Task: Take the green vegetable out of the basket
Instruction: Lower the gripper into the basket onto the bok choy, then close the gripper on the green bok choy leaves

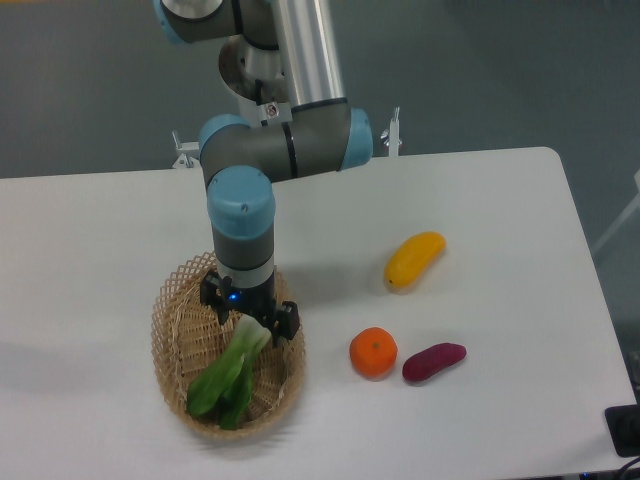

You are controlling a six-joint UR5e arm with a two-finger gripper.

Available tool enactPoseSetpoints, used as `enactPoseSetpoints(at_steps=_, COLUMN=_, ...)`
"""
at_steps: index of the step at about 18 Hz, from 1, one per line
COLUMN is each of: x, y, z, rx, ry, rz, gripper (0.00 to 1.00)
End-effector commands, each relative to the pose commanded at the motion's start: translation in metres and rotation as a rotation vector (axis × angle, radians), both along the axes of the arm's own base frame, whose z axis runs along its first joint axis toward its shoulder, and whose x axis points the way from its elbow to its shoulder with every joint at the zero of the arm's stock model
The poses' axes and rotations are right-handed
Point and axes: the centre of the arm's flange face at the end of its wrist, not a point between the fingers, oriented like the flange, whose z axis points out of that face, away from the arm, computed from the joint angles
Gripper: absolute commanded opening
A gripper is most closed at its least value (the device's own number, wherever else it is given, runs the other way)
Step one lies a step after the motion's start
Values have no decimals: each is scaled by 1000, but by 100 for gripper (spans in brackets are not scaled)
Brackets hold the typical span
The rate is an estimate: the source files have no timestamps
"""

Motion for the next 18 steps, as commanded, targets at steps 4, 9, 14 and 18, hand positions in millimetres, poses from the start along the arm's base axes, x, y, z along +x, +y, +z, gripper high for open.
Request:
enactPoseSetpoints(at_steps=4, x=6, y=10, z=-8, rx=-6, ry=-2, rz=-17, gripper=100)
enactPoseSetpoints(at_steps=9, x=5, y=15, z=-19, rx=-20, ry=-6, rz=-22, gripper=100)
enactPoseSetpoints(at_steps=14, x=5, y=18, z=-20, rx=-56, ry=76, rz=-21, gripper=87)
enactPoseSetpoints(at_steps=18, x=8, y=20, z=-17, rx=-53, ry=80, rz=-25, gripper=58)
